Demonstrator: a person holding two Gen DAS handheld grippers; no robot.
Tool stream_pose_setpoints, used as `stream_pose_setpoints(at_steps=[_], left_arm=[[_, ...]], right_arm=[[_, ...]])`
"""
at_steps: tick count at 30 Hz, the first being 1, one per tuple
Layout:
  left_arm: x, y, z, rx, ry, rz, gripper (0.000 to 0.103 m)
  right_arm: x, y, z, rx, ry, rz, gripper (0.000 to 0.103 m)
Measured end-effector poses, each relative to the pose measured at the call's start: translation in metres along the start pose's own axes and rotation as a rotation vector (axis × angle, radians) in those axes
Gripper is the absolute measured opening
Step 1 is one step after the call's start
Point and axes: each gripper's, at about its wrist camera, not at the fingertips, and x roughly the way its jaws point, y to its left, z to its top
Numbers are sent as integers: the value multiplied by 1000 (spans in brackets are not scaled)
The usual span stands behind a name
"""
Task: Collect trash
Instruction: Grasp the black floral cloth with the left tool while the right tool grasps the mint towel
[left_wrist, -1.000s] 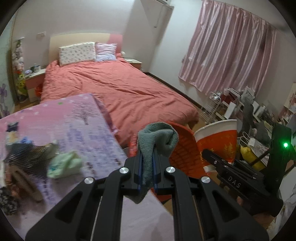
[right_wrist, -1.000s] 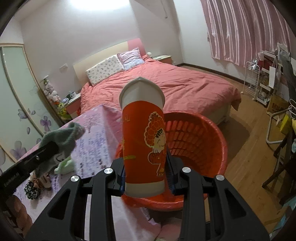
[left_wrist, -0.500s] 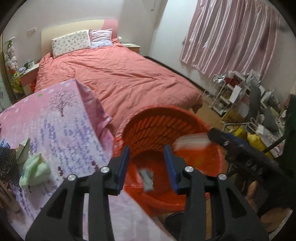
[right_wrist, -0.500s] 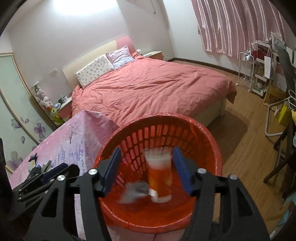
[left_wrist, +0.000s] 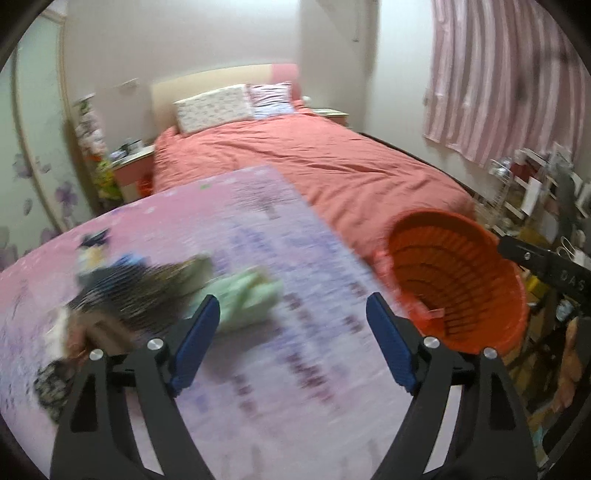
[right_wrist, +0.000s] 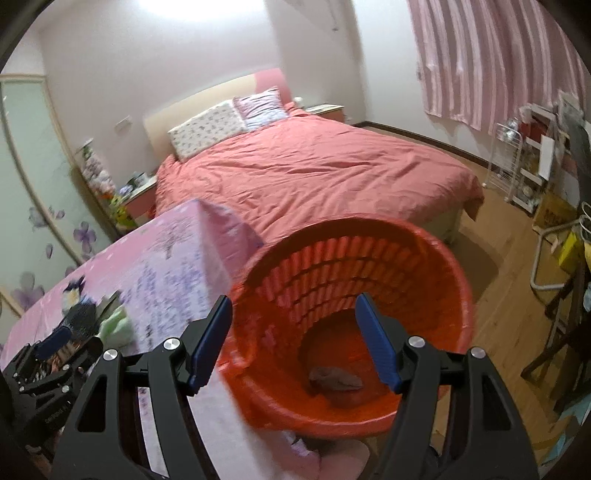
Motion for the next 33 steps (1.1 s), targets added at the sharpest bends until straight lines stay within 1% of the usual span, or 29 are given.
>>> stream_pose_setpoints(at_steps=[5,8,9,14,16,19,21,24,25,26,27,28,29,31,33], left_arm=[[-28,64,-25,-86,-1,93,80],[-43,99,-38,-140,-5,145,80],[-49,114,-43,-166,-7,169,80],[-64,166,-59,-247,-10,248,80],[-66,182,-67,-270,-2,261,80],[-66,198,-77,-288,9,266,80],[-64,205,-81,-298,20,261,80],[-60,212,-89,-319,32,247,80],[-58,214,-91,-330,39,241,80],[-55,216,-91,-340,45,233,80],[-52,218,-92,-351,51,222,78],[-50,219,-94,-357,55,218,76],[-47,220,-94,-363,61,213,74],[-41,220,-95,-375,74,203,68],[-37,219,-96,-385,80,195,64]], right_arm=[[3,44,-15,-72,37,47,69],[9,71,-23,-106,61,90,69],[13,87,-29,-128,71,112,69],[32,133,-39,-197,105,165,71],[46,151,-43,-213,116,175,71],[64,170,-43,-220,128,172,75],[75,177,-41,-218,135,159,76],[91,183,-41,-213,174,137,76],[96,184,-43,-215,191,134,66],[99,185,-46,-220,203,134,60],[98,188,-49,-240,194,118,53],[96,190,-51,-252,197,133,37],[94,191,-53,-267,199,136,35],[90,192,-55,-286,198,137,27],[88,188,-56,-280,199,139,27]])
